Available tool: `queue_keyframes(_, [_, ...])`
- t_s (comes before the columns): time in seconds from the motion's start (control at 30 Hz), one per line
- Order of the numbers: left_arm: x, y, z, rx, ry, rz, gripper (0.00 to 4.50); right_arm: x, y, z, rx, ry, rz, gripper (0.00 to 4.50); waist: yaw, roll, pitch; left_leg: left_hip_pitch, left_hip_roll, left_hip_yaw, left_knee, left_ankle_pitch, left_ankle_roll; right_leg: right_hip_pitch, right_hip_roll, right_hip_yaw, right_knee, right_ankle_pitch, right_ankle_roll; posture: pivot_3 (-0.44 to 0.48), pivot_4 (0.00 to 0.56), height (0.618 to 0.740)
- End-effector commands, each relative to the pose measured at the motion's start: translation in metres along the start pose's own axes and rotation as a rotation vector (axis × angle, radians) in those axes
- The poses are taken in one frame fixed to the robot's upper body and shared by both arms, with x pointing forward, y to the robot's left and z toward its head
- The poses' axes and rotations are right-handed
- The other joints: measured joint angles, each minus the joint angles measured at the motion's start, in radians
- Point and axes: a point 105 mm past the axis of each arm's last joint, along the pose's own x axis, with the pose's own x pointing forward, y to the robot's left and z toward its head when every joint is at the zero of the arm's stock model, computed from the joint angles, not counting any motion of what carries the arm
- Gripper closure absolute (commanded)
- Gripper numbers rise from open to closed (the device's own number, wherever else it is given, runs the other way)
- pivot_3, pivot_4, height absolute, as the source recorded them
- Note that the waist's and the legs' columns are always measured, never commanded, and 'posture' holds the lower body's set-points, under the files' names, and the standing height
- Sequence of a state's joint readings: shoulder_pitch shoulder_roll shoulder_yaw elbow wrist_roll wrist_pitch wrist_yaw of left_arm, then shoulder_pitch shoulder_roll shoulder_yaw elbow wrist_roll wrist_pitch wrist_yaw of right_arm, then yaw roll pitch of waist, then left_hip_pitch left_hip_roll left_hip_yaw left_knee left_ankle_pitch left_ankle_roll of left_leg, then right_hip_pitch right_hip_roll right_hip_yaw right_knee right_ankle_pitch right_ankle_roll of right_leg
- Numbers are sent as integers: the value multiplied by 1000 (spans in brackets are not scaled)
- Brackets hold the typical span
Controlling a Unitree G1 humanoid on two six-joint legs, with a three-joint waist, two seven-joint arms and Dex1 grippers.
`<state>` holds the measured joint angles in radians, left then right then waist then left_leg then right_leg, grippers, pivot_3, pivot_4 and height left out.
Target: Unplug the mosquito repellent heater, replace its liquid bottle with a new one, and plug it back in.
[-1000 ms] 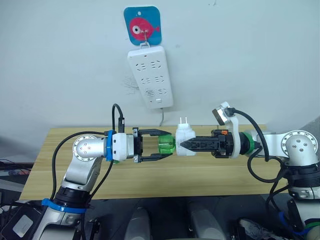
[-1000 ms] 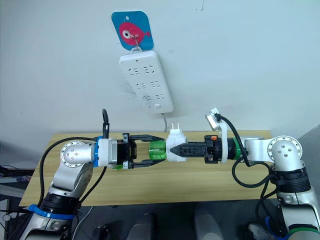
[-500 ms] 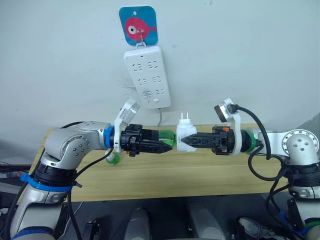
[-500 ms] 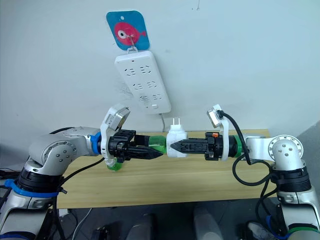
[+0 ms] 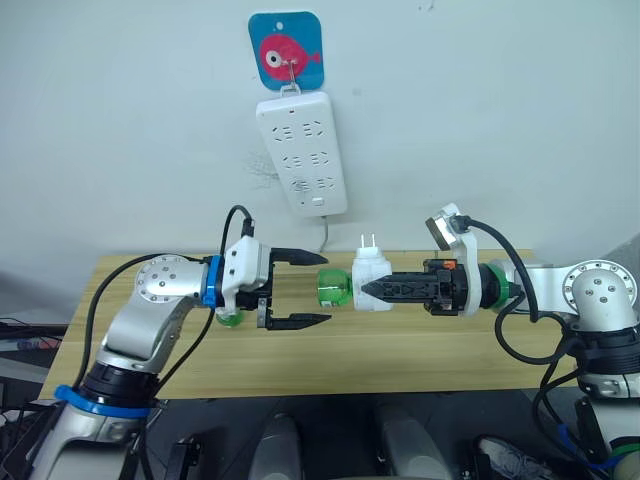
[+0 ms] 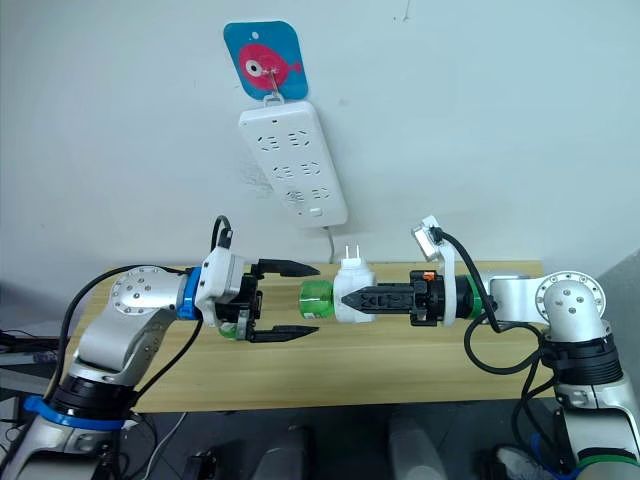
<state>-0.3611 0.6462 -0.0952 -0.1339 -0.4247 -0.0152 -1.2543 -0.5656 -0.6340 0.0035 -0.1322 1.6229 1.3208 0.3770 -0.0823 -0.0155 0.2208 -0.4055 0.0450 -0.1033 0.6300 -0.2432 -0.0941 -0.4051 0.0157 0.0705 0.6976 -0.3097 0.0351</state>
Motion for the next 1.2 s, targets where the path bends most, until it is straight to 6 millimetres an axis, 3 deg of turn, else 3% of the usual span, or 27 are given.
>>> queue_keyframes(0.03, [0, 0, 18, 166, -70, 44, 0, -1, 9, 3, -28, -5, 34, 1502, 0, 0, 0, 0, 0, 0, 0, 0, 0, 0, 0, 0, 0, 0, 0, -91, 199, 740])
queue_keyframes(0.23, [3, -3, 23, 215, -108, 44, 0, 0, 9, 3, -29, -4, 32, 1502, -1, 0, 0, 0, 0, 0, 0, 0, 0, 0, 0, 0, 1, 0, 0, -89, 199, 740])
queue_keyframes(0.33, [5, -6, 25, 204, -126, 12, 587, 1, 9, 3, -28, -4, 34, 1502, -1, 0, 0, 1, 0, 0, 1, 0, 0, 0, 0, 0, 1, 0, 0, -89, 199, 740])
queue_keyframes(0.5, [3, -10, 21, 173, -99, -23, 2169, 1, 9, 2, -29, -3, 34, 1502, -1, 0, 0, 0, 0, -1, 0, 0, 0, 0, 0, 0, 1, 0, 0, -88, 202, 740])
queue_keyframes(0.53, [3, -10, 20, 163, -89, -32, 2252, 1, 9, 2, -29, -4, 35, 1502, -1, 0, 0, 0, 0, -1, 0, 0, 0, 0, 0, 0, 1, 0, 0, -88, 202, 740])
queue_keyframes(0.6, [2, -9, 18, 103, -60, -41, 2251, 2, 9, 1, -29, -2, 35, 1502, -1, 0, 0, 1, 0, -1, 0, 0, 0, 0, 0, 0, 1, 0, 0, -85, 203, 740])
queue_keyframes(0.67, [0, -2, 15, -73, -16, -31, 2251, 2, 10, 1, -31, 1, 37, 1502, -3, 0, 0, 0, 0, -1, 1, 0, 0, 0, 0, 0, 2, 0, 0, -85, 203, 740])
queue_keyframes(0.8, [-16, 12, 16, -700, 1, -57, 2251, 3, 10, 0, -36, 12, 42, 1502, -5, 0, 0, 0, 0, -3, 1, 0, 0, 0, 1, -2, 3, 0, 0, -79, 203, 740])
queue_keyframes(0.83, [-20, 13, 20, -791, -8, -86, 2251, 3, 10, 0, -37, 13, 43, 1502, -5, 0, 0, 0, 0, -3, 1, 0, 0, 0, 1, -2, 3, 0, 0, -79, 202, 740])
queue_keyframes(0.97, [-23, 19, 22, -871, 3, -86, 2251, 3, 11, 0, -39, 11, 47, 1502, -9, 0, 0, 1, 0, -3, 1, 0, 0, 0, 1, -3, 3, 0, 0, -84, 203, 740])
queue_keyframes(1.2, [-15, 17, 15, -795, 35, -48, 2251, 3, 11, 1, -34, -3, 46, 1502, -8, 1, 1, 1, 1, -3, 0, 0, 0, 0, 1, -3, 2, 0, 0, -84, 204, 740])
